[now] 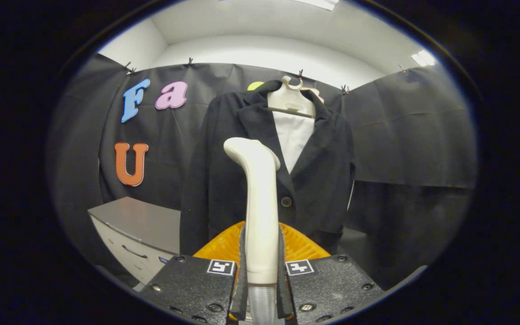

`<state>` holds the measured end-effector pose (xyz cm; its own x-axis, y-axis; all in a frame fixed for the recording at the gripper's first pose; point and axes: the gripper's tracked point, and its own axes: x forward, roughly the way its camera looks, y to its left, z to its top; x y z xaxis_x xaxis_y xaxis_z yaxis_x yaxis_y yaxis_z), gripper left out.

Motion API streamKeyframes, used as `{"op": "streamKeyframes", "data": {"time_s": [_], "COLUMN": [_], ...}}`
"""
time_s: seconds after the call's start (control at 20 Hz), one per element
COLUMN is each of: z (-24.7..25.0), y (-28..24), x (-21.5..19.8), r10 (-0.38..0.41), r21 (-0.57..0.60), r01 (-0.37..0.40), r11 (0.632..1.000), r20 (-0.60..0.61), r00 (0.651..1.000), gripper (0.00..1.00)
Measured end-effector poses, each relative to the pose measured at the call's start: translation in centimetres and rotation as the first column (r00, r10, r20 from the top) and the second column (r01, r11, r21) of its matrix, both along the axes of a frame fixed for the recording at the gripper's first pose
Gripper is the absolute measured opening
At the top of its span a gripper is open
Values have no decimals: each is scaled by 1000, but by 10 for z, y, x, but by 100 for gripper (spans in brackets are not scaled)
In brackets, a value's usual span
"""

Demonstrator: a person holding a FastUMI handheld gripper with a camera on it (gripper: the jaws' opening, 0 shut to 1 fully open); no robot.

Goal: Iron the clothes twice with a garment steamer, once on the left side and once on the right side.

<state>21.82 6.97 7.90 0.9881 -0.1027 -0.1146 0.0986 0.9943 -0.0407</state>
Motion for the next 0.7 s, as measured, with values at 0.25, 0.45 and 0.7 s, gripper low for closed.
{"op": "streamKeyframes", "data": {"time_s": [0.25, 0.45, 0.7], "z": [-21, -44, -77], "y": [-4, -2, -5], "x": [-13, -20, -32], "r10": [1, 6, -5], "r21": [-13, -22, -16], "r01": [-2, -7, 3], "r11": [1000, 1000, 1000], "r20": [-33, -75, -140], "r00": [999, 997, 990], "gripper": [28, 28, 28]}}
